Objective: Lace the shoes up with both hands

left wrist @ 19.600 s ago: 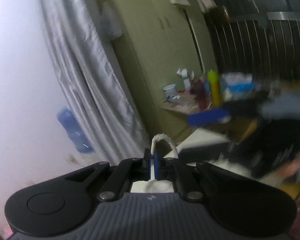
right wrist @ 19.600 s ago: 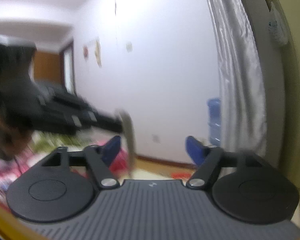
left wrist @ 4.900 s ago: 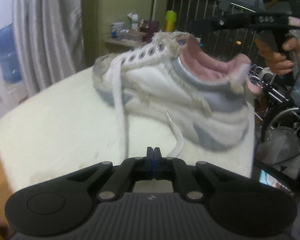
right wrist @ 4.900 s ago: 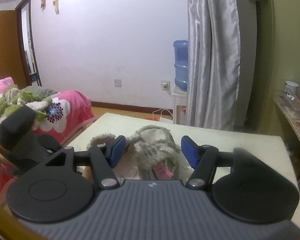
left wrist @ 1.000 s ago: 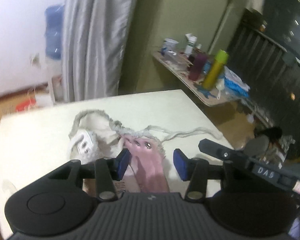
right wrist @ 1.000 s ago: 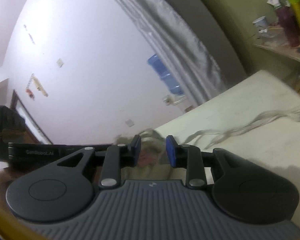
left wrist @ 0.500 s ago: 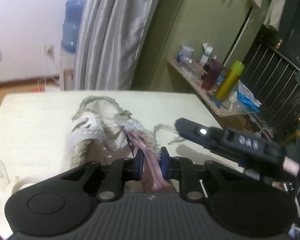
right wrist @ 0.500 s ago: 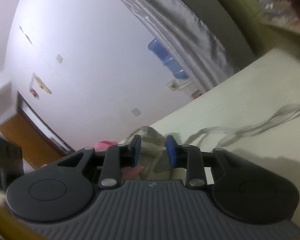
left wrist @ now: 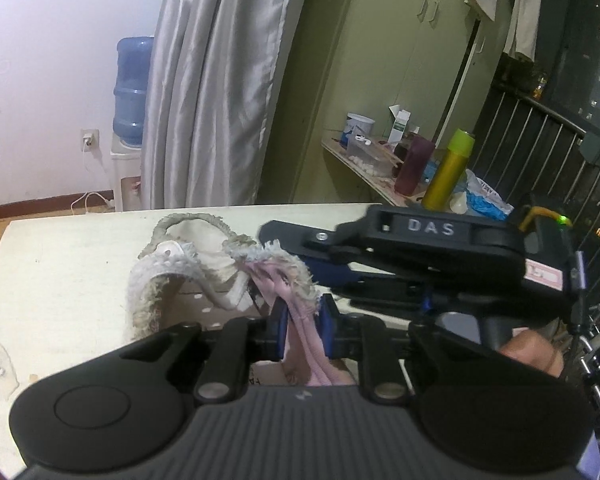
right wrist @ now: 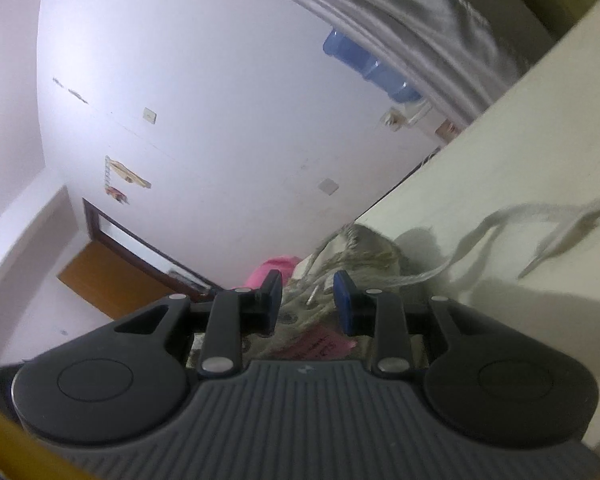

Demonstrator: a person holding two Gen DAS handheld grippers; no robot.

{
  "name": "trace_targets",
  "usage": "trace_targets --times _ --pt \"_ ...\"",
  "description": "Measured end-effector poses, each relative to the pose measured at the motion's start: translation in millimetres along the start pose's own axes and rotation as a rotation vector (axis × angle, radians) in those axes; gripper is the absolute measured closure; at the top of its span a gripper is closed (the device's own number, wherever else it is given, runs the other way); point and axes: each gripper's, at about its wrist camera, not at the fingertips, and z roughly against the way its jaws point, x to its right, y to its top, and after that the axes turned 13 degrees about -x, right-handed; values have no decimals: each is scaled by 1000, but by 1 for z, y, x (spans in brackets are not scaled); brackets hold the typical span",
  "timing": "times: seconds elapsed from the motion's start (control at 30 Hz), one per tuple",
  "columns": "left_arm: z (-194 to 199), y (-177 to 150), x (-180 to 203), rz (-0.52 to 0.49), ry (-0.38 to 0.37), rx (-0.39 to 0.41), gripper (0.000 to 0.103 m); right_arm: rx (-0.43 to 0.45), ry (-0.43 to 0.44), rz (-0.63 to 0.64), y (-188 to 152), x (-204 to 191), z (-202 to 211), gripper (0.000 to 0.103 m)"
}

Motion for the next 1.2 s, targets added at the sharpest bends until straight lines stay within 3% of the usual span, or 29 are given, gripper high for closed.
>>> trace_targets --times 0.3,0.37,0.43,0.47,0.63,0.77,0.87,0.97,1.13,1.2 --pt "-1 -1 0 -8 -7 12 85 -5 -4 -2 1 -6 -10 79" --pt "-1 -1 -1 -3 -12 12 85 -1 -22 13 0 -8 -11 86" --pt "-1 -2 -2 -3 -11 15 85 10 -39 22 -3 -11 -12 100" --pt "-1 -2 -2 -2 -11 17 85 17 -47 21 -5 -12 -12 101" --pt "-1 -2 -6 13 -29 16 85 145 -127 65 -13 -24 1 101" --pt "-2 -2 -7 12 -33 19 85 307 -212 57 -5 -19 45 101" --pt "-2 -2 -8 13 -39 17 85 476 -304 5 0 2 105 101" --pt "-3 -1 -9 13 -46 17 85 614 -448 -56 -4 25 165 101" --pt "-4 -1 -12 20 -62 21 85 723 -683 -103 -32 49 235 101" --pt "-4 -2 -14 25 -67 21 85 723 -750 -111 -47 52 253 101"
